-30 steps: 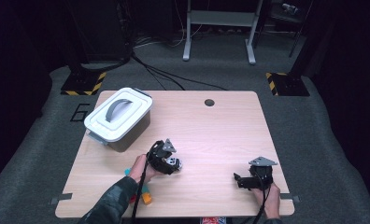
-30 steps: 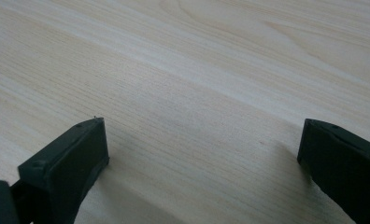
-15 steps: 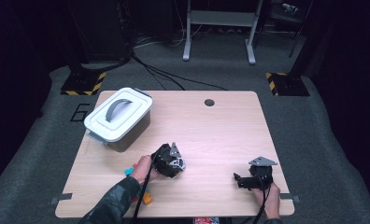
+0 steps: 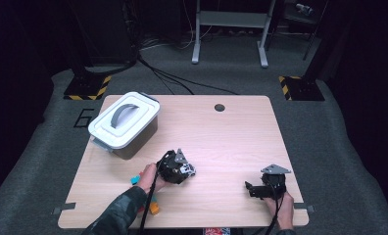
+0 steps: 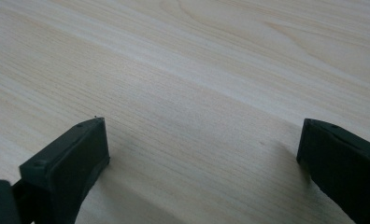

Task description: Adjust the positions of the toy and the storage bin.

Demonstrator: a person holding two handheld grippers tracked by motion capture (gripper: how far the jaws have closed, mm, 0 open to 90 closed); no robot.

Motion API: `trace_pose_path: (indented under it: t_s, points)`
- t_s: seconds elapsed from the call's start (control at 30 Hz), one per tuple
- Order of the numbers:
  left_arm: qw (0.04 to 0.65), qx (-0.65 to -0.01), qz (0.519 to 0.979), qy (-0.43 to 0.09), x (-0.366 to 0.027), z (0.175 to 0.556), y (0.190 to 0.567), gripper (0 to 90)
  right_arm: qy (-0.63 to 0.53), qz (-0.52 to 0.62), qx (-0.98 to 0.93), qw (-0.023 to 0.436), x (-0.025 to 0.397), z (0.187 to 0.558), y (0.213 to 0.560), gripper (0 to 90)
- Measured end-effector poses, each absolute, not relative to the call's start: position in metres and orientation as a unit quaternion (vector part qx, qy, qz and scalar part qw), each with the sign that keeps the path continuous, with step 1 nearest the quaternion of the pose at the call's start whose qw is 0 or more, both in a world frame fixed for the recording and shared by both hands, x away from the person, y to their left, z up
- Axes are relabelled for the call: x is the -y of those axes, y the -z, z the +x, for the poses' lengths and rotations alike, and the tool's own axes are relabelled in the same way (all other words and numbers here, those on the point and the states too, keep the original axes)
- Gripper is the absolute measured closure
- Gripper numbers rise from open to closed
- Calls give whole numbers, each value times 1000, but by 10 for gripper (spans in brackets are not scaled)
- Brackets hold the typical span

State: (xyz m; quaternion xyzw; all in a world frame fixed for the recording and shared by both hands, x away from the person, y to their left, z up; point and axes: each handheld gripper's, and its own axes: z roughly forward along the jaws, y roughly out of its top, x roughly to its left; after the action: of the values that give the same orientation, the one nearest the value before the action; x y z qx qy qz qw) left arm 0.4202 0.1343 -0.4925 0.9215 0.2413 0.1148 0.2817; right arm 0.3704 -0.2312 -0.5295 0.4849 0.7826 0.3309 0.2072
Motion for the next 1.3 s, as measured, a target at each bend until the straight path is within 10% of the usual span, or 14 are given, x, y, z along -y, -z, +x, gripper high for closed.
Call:
trace_pose_path:
  t_s: [1.3]
  points:
    - [330,-282,885,-171,-196,398,447,508,-331,485,-782,209,231,371,530,16]
